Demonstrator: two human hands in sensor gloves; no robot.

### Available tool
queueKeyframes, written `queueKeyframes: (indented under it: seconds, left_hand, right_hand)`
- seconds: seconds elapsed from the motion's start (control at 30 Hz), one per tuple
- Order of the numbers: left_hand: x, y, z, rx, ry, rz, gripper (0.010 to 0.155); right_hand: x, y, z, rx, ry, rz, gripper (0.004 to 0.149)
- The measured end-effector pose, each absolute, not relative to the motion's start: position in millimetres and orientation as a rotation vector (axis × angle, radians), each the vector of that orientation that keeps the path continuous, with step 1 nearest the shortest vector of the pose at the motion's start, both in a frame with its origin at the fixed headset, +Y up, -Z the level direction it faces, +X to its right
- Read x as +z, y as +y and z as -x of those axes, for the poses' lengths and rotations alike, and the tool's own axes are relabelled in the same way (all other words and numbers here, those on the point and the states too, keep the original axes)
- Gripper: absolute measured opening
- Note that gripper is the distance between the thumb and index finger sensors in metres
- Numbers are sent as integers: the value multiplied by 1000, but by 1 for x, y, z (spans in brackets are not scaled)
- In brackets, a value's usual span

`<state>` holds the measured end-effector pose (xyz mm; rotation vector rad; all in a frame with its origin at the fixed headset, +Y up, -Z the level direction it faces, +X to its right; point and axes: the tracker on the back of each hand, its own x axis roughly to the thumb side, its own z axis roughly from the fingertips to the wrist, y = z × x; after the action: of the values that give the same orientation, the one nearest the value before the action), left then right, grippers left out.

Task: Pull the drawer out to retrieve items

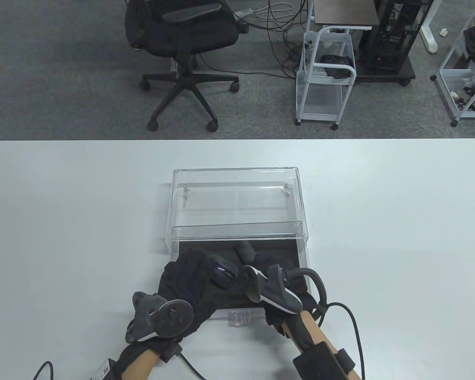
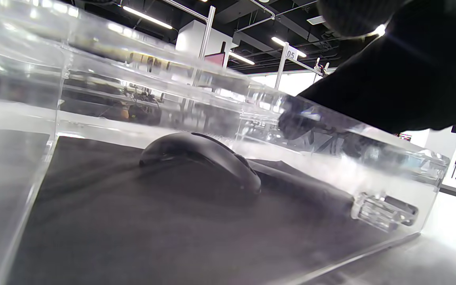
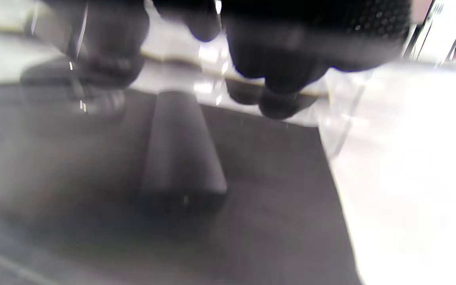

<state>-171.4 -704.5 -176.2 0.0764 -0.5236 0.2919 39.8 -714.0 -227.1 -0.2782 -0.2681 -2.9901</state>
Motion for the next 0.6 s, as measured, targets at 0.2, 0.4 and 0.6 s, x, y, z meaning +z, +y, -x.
queueKeyframes:
  seconds: [0.2,0.4,0.6]
  left_hand:
    - [-177,-705,171,289,-525,-68,87]
    - [-179,-708,171,282,-519,-36,87]
    - [-178,-708,172,293,-517,-41,87]
  right_hand:
    - [-247,-730,-36,-2974,-662,237,90]
    - [-255,-736,-36,-2893,-868,182,100]
    - [-258,-744,-32,-2876,-725,172,91]
